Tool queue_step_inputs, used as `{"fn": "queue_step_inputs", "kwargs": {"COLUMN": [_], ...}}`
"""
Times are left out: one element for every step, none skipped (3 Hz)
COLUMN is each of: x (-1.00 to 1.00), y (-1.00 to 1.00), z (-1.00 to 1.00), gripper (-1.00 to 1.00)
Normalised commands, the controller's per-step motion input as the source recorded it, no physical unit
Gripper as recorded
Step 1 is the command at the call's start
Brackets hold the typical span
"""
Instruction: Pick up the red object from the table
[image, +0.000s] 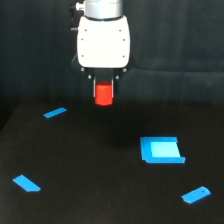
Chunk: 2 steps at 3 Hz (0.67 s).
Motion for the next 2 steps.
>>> {"fn": "queue_step_inputs", "kwargs": {"x": [0.06,0.12], "y": [0.02,0.07], "z": [-0.04,0.03], "gripper": [-1.00,-0.95]}}
